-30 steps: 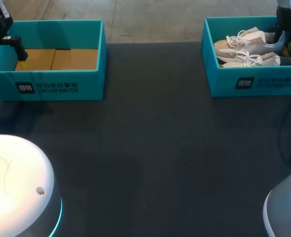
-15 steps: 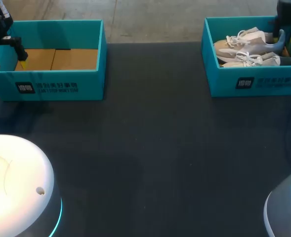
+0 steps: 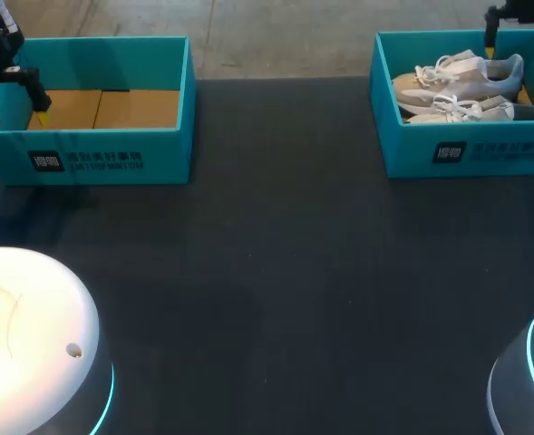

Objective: Take the shoe out of the shoebox, open the shoe tongue, remove and reinsert the insole, then place the shoe into the shoebox

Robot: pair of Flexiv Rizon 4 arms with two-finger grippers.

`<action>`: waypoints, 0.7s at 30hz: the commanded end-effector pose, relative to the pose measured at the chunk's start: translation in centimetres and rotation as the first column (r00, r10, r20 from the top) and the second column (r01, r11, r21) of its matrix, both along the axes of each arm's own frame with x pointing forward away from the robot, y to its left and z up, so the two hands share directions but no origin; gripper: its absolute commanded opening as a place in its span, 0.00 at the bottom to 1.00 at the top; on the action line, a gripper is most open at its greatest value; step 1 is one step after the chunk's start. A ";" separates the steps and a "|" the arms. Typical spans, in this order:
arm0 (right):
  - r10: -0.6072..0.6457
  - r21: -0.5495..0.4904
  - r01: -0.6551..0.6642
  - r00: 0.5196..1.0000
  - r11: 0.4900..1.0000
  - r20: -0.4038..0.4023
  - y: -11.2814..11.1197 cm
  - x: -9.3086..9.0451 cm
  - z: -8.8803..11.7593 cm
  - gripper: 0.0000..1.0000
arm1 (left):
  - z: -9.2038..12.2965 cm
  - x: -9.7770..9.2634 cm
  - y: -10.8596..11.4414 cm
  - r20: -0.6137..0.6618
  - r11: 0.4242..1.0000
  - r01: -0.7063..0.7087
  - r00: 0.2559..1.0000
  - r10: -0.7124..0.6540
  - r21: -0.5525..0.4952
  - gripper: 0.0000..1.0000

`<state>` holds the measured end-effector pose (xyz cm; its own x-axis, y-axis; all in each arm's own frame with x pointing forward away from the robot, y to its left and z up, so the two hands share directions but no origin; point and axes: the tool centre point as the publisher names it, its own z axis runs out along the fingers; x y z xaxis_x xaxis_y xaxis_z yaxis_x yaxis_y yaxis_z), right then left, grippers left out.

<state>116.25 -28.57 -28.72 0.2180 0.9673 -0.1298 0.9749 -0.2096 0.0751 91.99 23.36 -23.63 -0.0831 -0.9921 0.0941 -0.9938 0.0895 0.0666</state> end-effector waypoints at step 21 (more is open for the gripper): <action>0.028 0.055 -0.034 0.995 0.998 0.099 10.0 -13.5 10.9 1.00 | 0.1 0.0 0.0 -0.001 1.000 0.000 1.000 0.000 0.002 1.00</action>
